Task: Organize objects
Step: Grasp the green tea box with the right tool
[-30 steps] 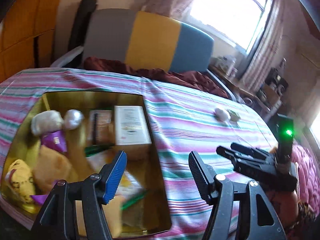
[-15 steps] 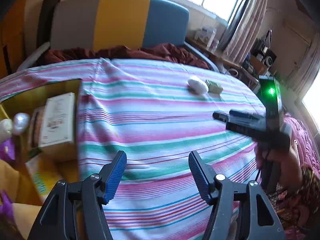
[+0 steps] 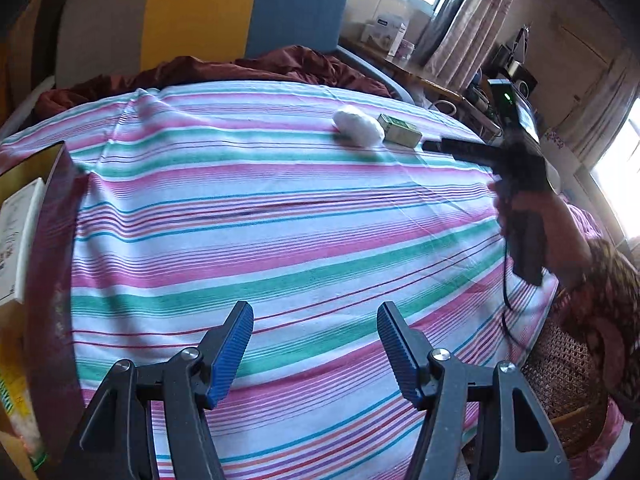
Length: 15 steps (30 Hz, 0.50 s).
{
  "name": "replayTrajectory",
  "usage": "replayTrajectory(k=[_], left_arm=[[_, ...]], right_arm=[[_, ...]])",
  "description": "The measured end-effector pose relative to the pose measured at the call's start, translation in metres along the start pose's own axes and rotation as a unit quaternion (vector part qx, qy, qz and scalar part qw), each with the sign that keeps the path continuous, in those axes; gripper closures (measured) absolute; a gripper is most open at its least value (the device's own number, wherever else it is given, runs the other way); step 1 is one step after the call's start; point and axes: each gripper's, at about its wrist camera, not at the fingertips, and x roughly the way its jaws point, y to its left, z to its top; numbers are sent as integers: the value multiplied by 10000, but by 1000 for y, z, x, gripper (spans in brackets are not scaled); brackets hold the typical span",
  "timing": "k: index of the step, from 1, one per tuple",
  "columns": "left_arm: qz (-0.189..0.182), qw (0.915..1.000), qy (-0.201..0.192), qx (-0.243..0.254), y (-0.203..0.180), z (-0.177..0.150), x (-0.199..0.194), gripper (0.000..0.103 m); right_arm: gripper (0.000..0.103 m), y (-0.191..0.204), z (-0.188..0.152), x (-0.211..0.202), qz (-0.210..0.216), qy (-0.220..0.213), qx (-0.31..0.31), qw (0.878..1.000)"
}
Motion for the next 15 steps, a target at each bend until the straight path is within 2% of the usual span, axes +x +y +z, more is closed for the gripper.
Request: replayTrajectory(k=[4, 8, 12, 15], left_arm=[[-16, 10000, 63, 2, -1, 0, 1, 38], [51, 9999, 118, -8, 2, -1, 0, 38], [72, 9997, 191, -135, 7, -1, 0, 38], [101, 9996, 204, -170, 8, 0, 0, 38]], right_arm=[[31, 0, 27, 18, 13, -34, -174, 9998], [29, 8, 56, 35, 403, 37, -490, 9980], [24, 15, 72, 62, 620, 580, -935, 9920], [24, 5, 69, 66, 1071, 900, -507, 9889]])
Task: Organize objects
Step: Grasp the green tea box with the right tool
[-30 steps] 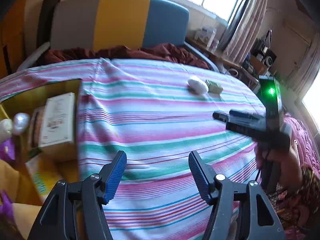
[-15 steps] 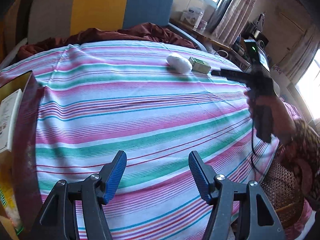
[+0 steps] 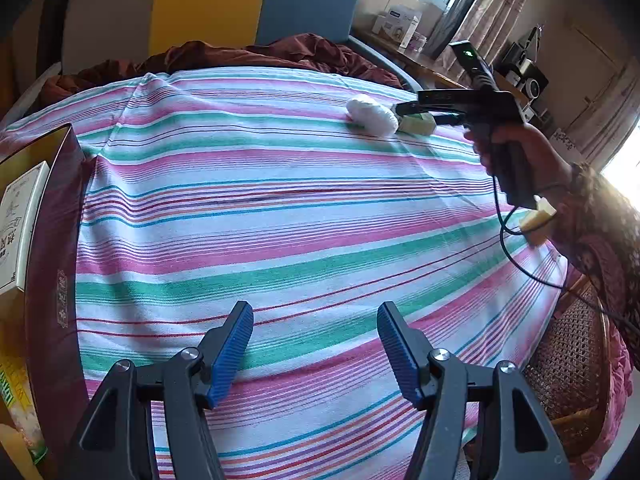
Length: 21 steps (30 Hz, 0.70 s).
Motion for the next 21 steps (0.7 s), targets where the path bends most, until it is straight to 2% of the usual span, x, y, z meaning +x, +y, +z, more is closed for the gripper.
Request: replayTrajectory(k=[3, 6, 9, 12, 13, 15, 16, 18, 21], left_arm=[[-50, 10000, -6, -63, 0, 1, 2, 38], [-122, 9999, 21, -76, -2, 1, 5, 38], [-104, 9999, 2, -41, -4, 0, 5, 38], [-101, 9999, -30, -48, -6, 1, 3, 38], [-84, 9999, -45, -45, -6, 1, 1, 38], [-58, 10000, -67, -25, -7, 2, 0, 38], [-50, 10000, -74, -5, -8, 3, -1, 38], [-21, 9999, -93, 36, -11, 6, 0, 38], [-36, 9999, -105, 98, -16, 13, 4, 38]], right_arm=[[24, 2, -19, -3, 322, 166, 68, 9993], [24, 13, -38, -14, 323, 85, -155, 9993], [24, 21, -42, -28, -85, -352, -418, 9985], [26, 28, -35, -23, -582, -517, -687, 9946], [29, 28, -33, -20, -616, -476, -709, 9944], [45, 27, -31, -6, -612, -282, -663, 9955], [49, 26, -33, 0, -552, -202, -594, 9965], [65, 26, -38, 5, -381, -202, -457, 9980], [71, 26, -53, -1, -238, -511, -192, 9982]])
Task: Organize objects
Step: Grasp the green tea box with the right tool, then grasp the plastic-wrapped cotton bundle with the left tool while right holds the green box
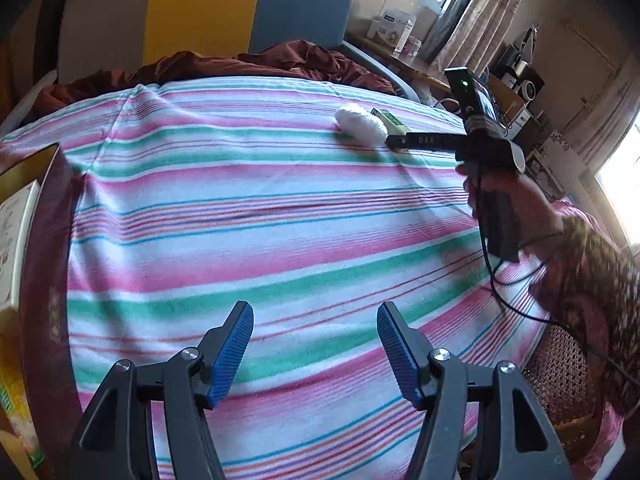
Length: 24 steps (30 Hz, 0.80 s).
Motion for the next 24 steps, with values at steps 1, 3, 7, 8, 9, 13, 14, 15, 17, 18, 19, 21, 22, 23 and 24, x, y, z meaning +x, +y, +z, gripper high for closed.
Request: replayTrajectory(k=[1, 3, 7, 8, 9, 13, 14, 15, 17, 18, 19, 21, 22, 23, 24], left_arm=[[5, 10000, -12, 27, -3, 3, 2, 38], [19, 10000, -16, 64, -8, 12, 7, 38], [58, 10000, -70, -3, -16, 40, 21, 38], [17, 9999, -84, -76, -19, 51, 27, 38], [7, 9999, -85, -105, -20, 58, 31, 38], [-61, 9993, -86, -351, -30, 97, 59, 38], [-77, 9992, -87, -392, -32, 106, 67, 38], [-33, 9989, -68, -453, -34, 116, 75, 38], [-90, 9984, -69, -560, -37, 130, 88, 37], [-95, 9981, -56, -614, -38, 138, 95, 37], [-16, 9979, -73, -643, -39, 146, 102, 36], [31, 9977, -87, -679, -43, 159, 114, 34], [74, 9975, -86, -704, -44, 164, 119, 34], [96, 9974, -114, -707, -45, 169, 125, 34], [90, 9976, -102, -673, -46, 173, 132, 34]], right_arm=[[71, -1, -5, -4, 46, -99, 161, 9998], [71, 1, -14, -8, 55, -241, 360, 9990], [71, 3, -23, -18, -500, -536, 564, 9957], [71, 0, -25, -22, -638, -600, 665, 9939], [71, -3, -27, -24, -786, -644, 787, 9917], [71, -11, -36, -27, -988, -625, 1166, 9863], [71, -13, -38, -29, -971, -644, 1228, 9856], [71, -14, -39, -29, -918, -666, 1272, 9854], [71, -17, -41, -28, -898, -635, 1366, 9845], [71, -19, -43, -29, -876, -634, 1400, 9842], [71, -20, -45, -29, -872, -661, 1424, 9837], [71, -20, -47, -31, -915, -687, 1462, 9826], [71, -20, -47, -31, -935, -692, 1466, 9823], [71, -19, -48, -32, -988, -690, 1471, 9818], [71, -19, -48, -32, -1000, -681, 1470, 9817]])
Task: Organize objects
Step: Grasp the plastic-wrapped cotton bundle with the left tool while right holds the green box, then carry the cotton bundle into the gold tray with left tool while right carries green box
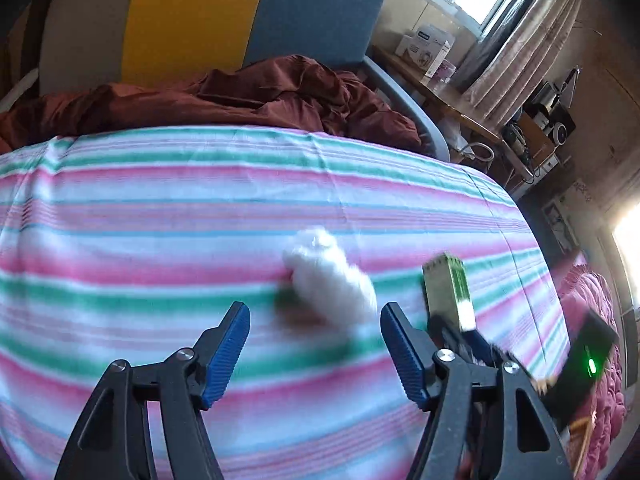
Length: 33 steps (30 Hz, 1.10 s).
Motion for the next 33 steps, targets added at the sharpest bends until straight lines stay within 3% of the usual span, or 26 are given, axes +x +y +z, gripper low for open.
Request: replayTrajectory(k=[9, 13, 16, 26, 33], left_arm=[[-43, 9998, 84, 150, 3, 6, 37, 36], [280, 9976, -321, 540, 1, -1, 32, 64], [533, 9935, -503, 866, 2, -14, 31, 72], [301, 9955, -860, 269, 35, -26, 8, 74], [289, 9914, -1157, 539, 37, -48, -20, 74]], right_arm=[[71, 7, 2, 5, -171, 7, -185, 9997], [71, 9, 0, 5, -191, 2, -258, 9995], [71, 10, 0, 5, -216, -9, -282, 9994], [71, 11, -1, 4, -206, -39, -329, 9992], [71, 20, -4, -7, -235, -282, -541, 9979]])
